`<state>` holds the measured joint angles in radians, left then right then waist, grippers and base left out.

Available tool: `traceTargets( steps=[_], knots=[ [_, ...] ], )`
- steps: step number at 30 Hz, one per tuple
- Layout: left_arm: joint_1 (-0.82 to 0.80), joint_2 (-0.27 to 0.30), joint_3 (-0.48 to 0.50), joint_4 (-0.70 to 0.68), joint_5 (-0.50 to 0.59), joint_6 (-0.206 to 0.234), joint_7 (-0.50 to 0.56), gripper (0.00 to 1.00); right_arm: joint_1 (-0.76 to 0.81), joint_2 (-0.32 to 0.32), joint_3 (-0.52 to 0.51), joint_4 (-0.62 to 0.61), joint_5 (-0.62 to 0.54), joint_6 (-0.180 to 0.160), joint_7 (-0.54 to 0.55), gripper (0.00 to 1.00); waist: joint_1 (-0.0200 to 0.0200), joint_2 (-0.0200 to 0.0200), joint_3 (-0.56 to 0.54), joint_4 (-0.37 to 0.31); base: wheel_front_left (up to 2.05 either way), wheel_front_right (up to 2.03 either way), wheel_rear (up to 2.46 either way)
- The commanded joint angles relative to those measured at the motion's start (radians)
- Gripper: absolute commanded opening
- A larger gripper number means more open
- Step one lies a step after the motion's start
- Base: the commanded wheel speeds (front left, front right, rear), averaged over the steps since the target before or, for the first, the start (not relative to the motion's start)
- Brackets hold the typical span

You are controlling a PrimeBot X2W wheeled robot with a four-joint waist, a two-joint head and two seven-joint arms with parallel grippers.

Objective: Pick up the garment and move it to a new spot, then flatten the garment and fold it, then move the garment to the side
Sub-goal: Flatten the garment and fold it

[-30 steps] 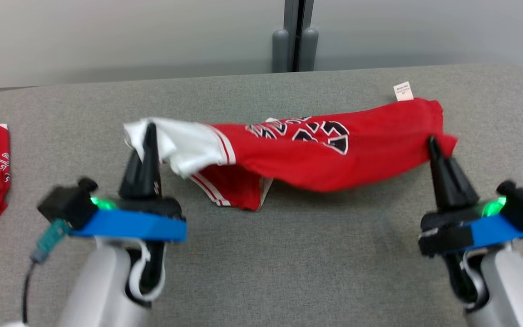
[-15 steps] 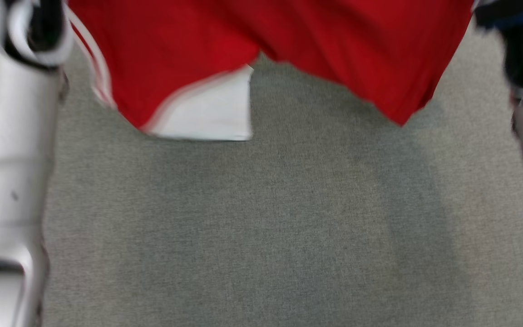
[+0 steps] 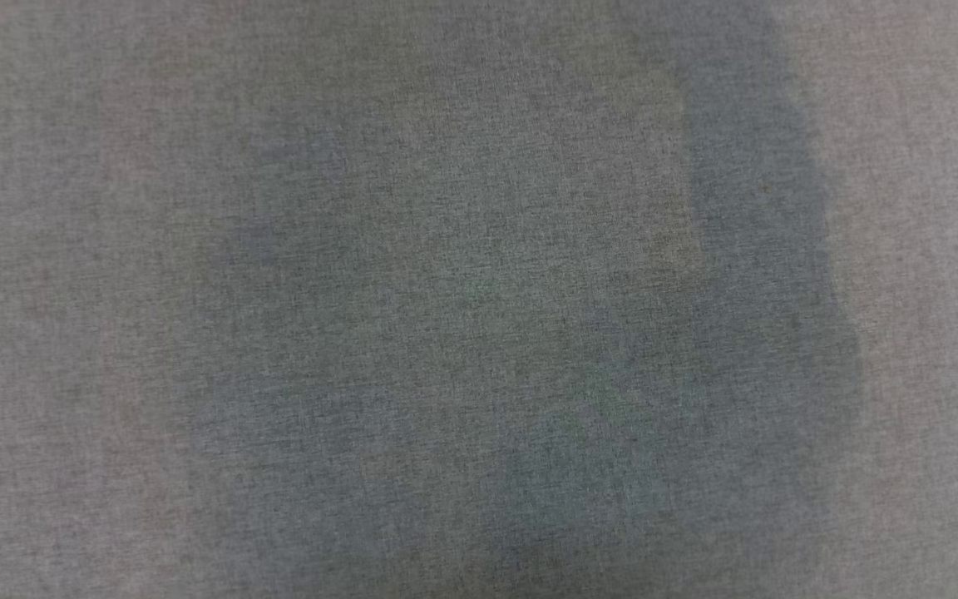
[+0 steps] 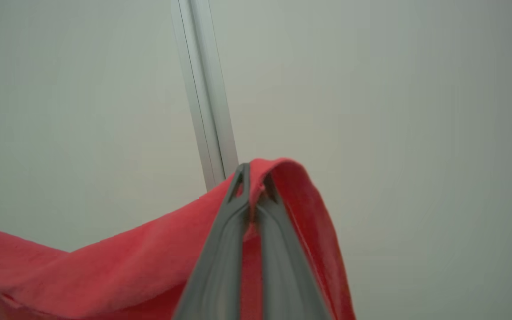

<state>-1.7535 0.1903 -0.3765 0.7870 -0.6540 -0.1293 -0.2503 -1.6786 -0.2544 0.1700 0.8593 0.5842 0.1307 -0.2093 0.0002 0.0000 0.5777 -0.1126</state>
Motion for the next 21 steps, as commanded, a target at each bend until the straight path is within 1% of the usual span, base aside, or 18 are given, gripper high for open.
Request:
traceTargets(
  steps=[1,3,6,9,11,13,15,18,21],
  knots=[
    [-0.012,0.000,-0.010,0.008,-0.009,-0.001,-0.008,0.00,-0.008,0.007,0.010,0.014,0.009,0.000,-0.008,0.00,-0.0002,0.0000,0.009,-0.002,0.00,0.00,0.00],
    [0.009,0.003,-0.029,0.014,-0.024,-0.001,-0.011,0.00,0.010,0.014,0.033,0.036,0.024,0.000,-0.021,0.00,-0.0002,0.0000,0.014,-0.001,0.00,0.00,0.00],
    [0.083,0.016,-0.046,0.004,-0.047,-0.001,-0.014,0.00,0.074,0.026,0.072,0.063,0.050,0.000,-0.035,0.00,-0.0002,0.0000,0.018,-0.001,0.00,0.00,0.00],
    [0.187,0.039,-0.012,-0.054,-0.054,-0.001,-0.015,0.00,0.162,0.042,0.126,0.050,0.076,0.000,-0.049,0.00,-0.0002,0.0000,0.014,-0.002,0.00,0.00,0.00],
    [0.297,0.053,-0.015,-0.101,-0.039,-0.001,-0.016,0.00,0.241,0.048,0.158,0.020,0.096,0.000,-0.054,0.00,-0.0002,0.0000,0.005,-0.006,0.00,0.00,0.00],
    [0.411,0.079,0.009,-0.150,-0.022,-0.001,-0.016,0.00,0.332,0.055,0.175,-0.020,0.120,0.000,-0.056,0.00,-0.0002,0.0000,-0.006,-0.012,0.00,0.00,0.00],
    [0.526,0.092,0.041,-0.199,-0.012,-0.001,-0.016,0.00,0.430,0.057,0.187,-0.069,0.129,0.000,-0.056,0.00,-0.0002,0.0000,-0.021,-0.014,0.00,0.00,0.00],
    [0.699,0.101,0.078,-0.281,0.002,-0.002,-0.016,0.00,0.575,0.063,0.189,-0.150,0.145,0.000,-0.057,0.00,-0.0002,0.0000,-0.053,-0.017,0.00,0.00,0.00],
    [0.879,0.093,0.120,-0.363,0.028,-0.001,-0.016,0.00,0.719,0.065,0.184,-0.224,0.164,0.000,-0.057,0.00,-0.0002,0.0000,-0.092,-0.019,0.00,0.00,0.00]
  ],
)
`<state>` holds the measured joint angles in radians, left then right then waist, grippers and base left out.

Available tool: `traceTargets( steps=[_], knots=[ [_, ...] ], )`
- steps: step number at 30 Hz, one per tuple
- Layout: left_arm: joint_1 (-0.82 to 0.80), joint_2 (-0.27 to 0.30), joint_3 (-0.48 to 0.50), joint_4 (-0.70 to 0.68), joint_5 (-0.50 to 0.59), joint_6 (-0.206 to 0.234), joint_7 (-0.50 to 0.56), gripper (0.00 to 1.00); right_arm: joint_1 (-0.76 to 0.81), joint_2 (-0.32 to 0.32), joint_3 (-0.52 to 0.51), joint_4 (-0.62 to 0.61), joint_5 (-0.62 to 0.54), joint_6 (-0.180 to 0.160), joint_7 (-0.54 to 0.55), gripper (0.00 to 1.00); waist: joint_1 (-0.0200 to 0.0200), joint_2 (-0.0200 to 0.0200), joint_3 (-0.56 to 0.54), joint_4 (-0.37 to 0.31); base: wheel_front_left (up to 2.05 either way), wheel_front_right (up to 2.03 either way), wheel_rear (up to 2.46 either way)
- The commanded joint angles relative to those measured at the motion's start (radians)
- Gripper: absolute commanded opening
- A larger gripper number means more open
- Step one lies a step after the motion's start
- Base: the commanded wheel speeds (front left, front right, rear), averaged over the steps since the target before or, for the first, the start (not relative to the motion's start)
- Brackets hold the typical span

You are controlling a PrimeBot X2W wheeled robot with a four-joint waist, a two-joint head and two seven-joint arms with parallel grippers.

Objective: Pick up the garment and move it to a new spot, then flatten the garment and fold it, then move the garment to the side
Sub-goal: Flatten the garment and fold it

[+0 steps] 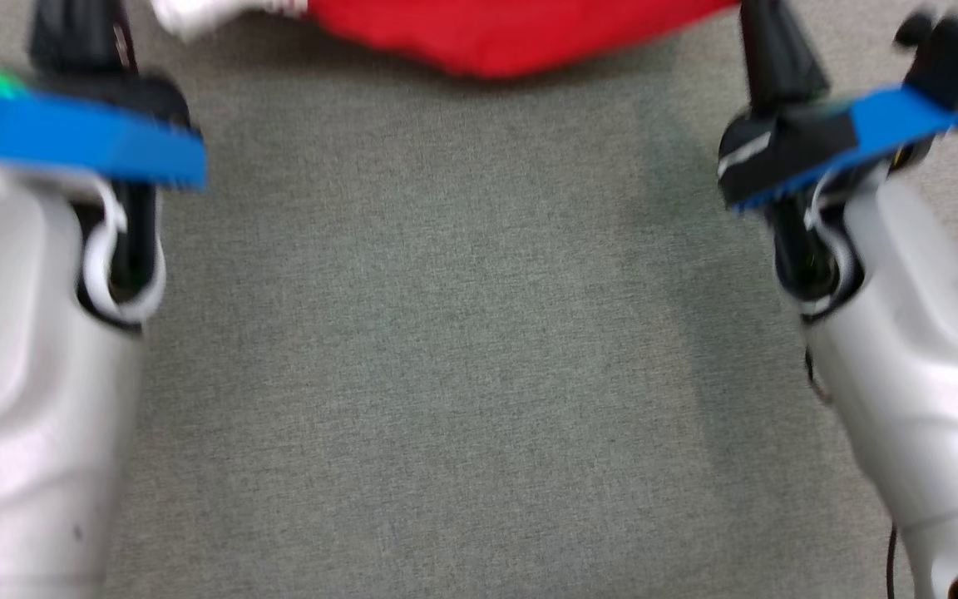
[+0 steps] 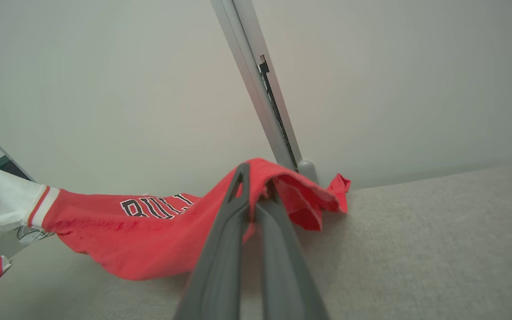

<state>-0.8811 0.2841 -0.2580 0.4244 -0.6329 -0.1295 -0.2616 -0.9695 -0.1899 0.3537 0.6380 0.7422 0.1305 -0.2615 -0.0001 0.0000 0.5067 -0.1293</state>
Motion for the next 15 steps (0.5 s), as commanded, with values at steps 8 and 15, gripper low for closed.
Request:
traceTargets(
  steps=[8,15],
  knots=[
    [0.419,-0.092,0.090,-0.144,0.068,0.009,-0.005,0.00,0.352,-0.032,0.017,-0.103,0.060,0.001,-0.005,0.00,0.0001,0.0000,-0.147,0.014,0.00,0.00,0.00],
    [0.700,-0.158,0.126,-0.198,0.093,0.006,-0.005,0.00,0.615,-0.071,0.006,-0.146,0.101,0.000,-0.005,0.00,0.0001,0.0000,-0.281,0.037,0.00,0.00,0.00]
  ],
)
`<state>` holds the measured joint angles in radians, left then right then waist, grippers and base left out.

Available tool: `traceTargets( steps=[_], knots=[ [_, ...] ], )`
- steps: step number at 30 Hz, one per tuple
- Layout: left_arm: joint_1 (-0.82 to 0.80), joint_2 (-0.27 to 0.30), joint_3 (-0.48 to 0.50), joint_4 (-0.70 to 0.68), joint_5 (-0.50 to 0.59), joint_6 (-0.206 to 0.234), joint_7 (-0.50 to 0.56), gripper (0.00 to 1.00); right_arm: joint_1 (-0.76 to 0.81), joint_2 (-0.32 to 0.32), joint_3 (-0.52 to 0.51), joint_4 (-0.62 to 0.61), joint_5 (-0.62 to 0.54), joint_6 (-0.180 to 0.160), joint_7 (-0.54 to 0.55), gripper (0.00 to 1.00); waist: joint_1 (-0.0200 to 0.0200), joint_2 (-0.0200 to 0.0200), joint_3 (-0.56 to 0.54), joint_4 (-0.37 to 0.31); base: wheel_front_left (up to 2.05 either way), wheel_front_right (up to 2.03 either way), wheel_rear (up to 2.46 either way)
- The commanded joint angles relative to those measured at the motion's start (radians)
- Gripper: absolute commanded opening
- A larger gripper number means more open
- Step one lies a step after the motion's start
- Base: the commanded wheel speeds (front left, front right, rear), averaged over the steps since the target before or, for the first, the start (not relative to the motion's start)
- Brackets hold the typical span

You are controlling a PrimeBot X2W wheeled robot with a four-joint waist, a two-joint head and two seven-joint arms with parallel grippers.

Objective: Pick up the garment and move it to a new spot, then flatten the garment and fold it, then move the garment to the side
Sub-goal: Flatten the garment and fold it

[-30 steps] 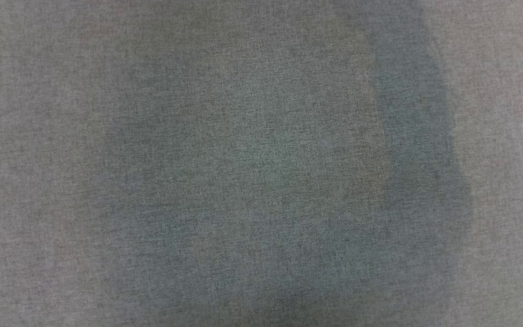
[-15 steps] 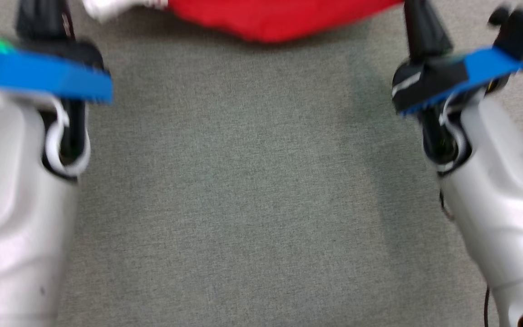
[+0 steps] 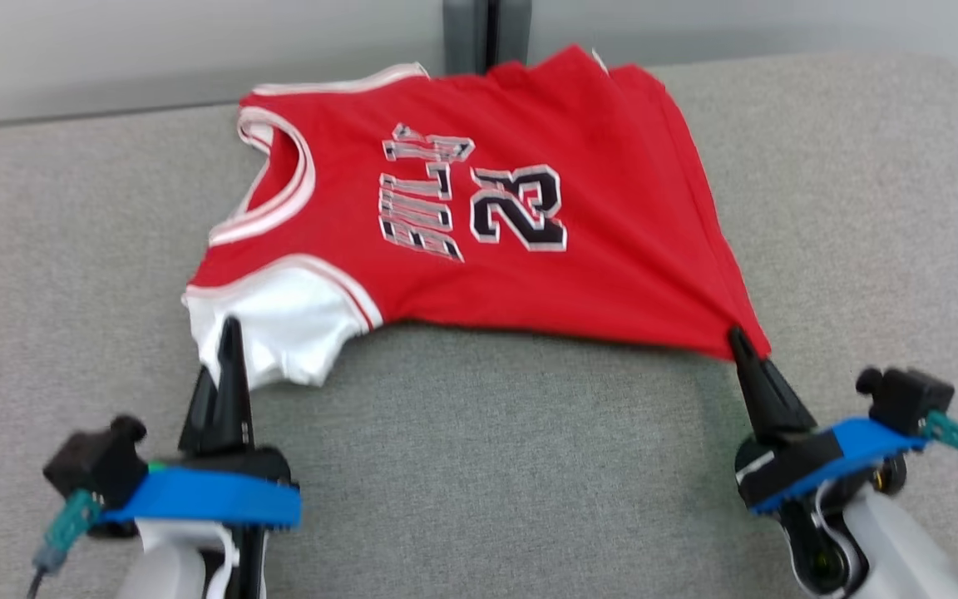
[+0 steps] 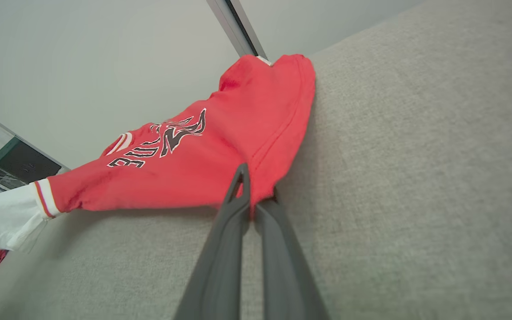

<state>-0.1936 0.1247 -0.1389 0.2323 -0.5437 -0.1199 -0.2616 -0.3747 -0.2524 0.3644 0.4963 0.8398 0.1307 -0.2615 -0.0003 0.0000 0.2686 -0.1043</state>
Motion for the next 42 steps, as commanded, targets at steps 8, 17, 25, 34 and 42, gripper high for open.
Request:
traceTargets(
  steps=[8,17,25,34,42],
  knots=[
    [0.260,-0.025,0.014,-0.095,0.018,0.007,-0.005,0.00,0.256,-0.036,-0.038,-0.098,0.021,0.000,0.011,0.00,0.0003,0.0000,-0.148,0.032,0.00,0.00,0.00],
    [0.426,-0.025,0.004,-0.201,0.011,0.041,0.019,0.00,0.485,-0.018,-0.142,-0.259,-0.042,0.000,0.113,0.00,0.0003,0.0000,-0.198,0.055,0.00,0.00,0.00],
    [0.391,-0.011,-0.020,-0.178,0.011,0.030,0.041,0.00,0.512,0.039,-0.212,-0.351,-0.103,0.000,0.223,0.00,0.0003,0.0000,-0.193,0.050,0.00,0.00,0.00],
    [0.278,0.015,-0.064,-0.124,0.009,0.007,0.064,0.00,0.465,0.075,-0.252,-0.379,-0.108,0.000,0.305,0.00,0.0003,0.0000,-0.155,0.045,0.00,0.00,0.00],
    [0.138,0.050,-0.090,-0.038,-0.009,-0.006,0.064,0.00,0.379,0.088,-0.286,-0.344,-0.086,0.000,0.356,0.00,0.0003,0.0000,-0.106,0.037,0.00,0.00,0.00]
  ],
)
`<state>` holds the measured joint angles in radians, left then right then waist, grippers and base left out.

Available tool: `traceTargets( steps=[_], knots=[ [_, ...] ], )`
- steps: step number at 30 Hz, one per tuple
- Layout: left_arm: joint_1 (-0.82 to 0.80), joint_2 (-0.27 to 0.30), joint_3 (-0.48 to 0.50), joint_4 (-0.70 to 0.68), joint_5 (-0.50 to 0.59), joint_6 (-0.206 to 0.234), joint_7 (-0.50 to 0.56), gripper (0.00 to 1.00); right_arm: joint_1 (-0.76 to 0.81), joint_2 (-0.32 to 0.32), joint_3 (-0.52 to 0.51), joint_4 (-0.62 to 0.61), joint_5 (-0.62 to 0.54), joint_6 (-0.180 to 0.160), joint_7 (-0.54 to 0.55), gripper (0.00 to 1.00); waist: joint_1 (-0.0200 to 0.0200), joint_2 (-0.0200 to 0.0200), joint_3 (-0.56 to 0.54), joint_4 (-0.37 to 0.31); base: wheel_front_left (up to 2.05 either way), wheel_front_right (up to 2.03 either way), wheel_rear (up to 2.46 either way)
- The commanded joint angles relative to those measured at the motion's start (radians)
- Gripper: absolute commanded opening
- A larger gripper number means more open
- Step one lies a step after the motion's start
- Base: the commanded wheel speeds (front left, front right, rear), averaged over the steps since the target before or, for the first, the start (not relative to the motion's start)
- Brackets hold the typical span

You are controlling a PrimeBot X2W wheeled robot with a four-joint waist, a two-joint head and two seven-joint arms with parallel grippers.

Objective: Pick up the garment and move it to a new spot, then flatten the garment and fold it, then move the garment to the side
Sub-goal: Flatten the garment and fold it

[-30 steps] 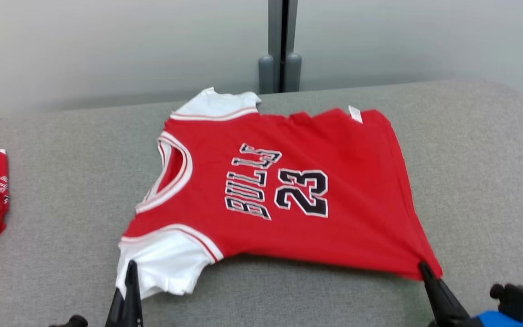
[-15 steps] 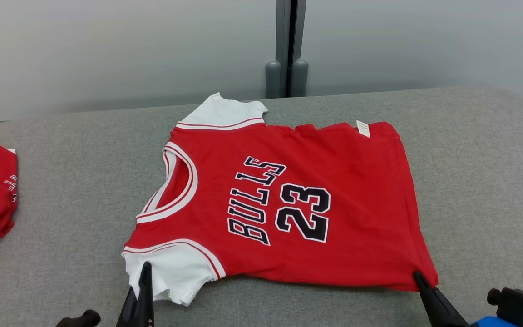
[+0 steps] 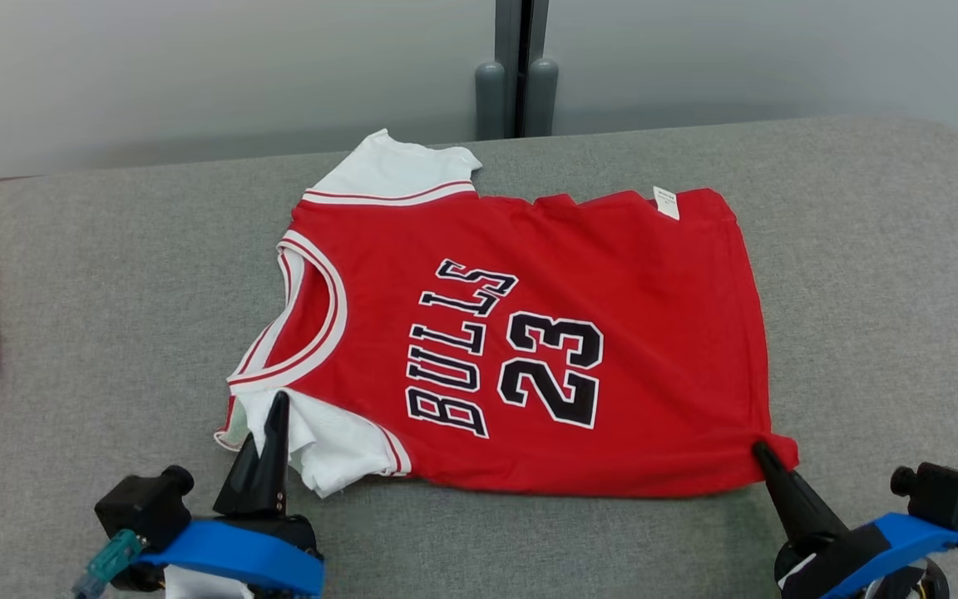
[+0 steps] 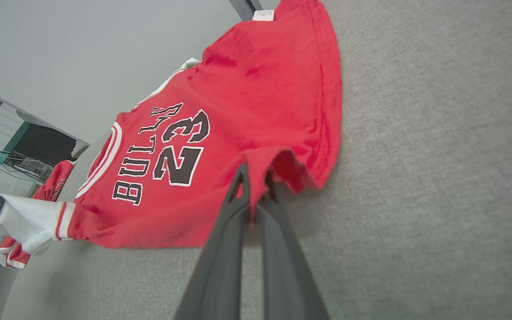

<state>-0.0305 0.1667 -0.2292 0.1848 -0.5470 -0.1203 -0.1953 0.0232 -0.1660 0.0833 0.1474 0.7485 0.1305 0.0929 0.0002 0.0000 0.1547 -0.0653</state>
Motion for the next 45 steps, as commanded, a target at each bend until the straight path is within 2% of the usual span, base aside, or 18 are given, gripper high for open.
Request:
traceTargets(
  steps=[1,14,23,24,25,26,27,28,37,45],
  knots=[
    [-0.058,0.018,-0.002,0.032,-0.008,-0.007,-0.002,0.00,-0.043,0.001,-0.007,0.019,0.008,0.001,0.013,0.00,-0.0002,0.0000,0.019,-0.005,0.00,0.00,0.00],
    [-0.287,0.079,-0.050,0.191,-0.033,-0.010,0.009,0.00,-0.204,-0.014,0.003,0.103,-0.002,0.001,0.031,0.00,-0.0002,0.0000,0.098,-0.009,0.00,0.00,0.00],
    [-0.415,0.107,-0.118,0.312,-0.054,-0.010,-0.008,0.00,-0.315,-0.026,0.024,0.199,-0.009,0.001,0.027,0.00,-0.0002,0.0000,0.143,-0.014,0.00,0.00,0.00],
    [-0.425,0.108,-0.125,0.328,-0.056,-0.010,-0.010,0.00,-0.325,-0.028,0.028,0.207,-0.012,0.001,0.022,0.18,-0.0002,0.0000,0.144,-0.014,0.00,0.00,0.00],
    [-0.434,0.109,-0.129,0.342,-0.056,-0.010,-0.015,0.00,-0.333,-0.031,0.033,0.210,-0.016,0.001,0.007,0.47,-0.0002,0.0000,0.145,-0.014,0.00,0.00,0.00],
    [-0.443,0.110,-0.132,0.353,-0.051,-0.010,-0.023,0.42,-0.336,-0.032,0.033,0.216,-0.017,0.001,-0.004,1.00,-0.0002,0.0000,0.144,-0.014,0.00,0.00,0.00],
    [-0.448,0.113,-0.131,0.365,-0.043,-0.010,-0.031,0.74,-0.336,-0.036,0.035,0.220,-0.023,0.001,-0.017,1.00,-0.0002,0.0000,0.141,-0.015,0.00,0.00,0.00],
    [-0.450,0.111,-0.131,0.376,-0.040,-0.010,-0.039,1.00,-0.333,-0.043,0.037,0.221,-0.033,0.001,-0.034,1.00,-0.0002,0.0000,0.137,-0.015,0.00,0.00,0.00],
    [-0.367,0.118,-0.078,0.389,-0.021,0.002,-0.070,1.00,-0.228,-0.088,0.046,0.202,-0.088,0.001,-0.108,1.00,-0.0002,0.0000,0.077,-0.014,0.00,0.00,0.00],
    [-0.252,0.136,-0.062,0.373,0.038,0.022,-0.071,1.00,-0.212,-0.078,0.055,0.231,-0.138,0.001,-0.106,1.00,-0.0002,0.0000,0.067,-0.013,0.00,0.00,0.00]
  ],
)
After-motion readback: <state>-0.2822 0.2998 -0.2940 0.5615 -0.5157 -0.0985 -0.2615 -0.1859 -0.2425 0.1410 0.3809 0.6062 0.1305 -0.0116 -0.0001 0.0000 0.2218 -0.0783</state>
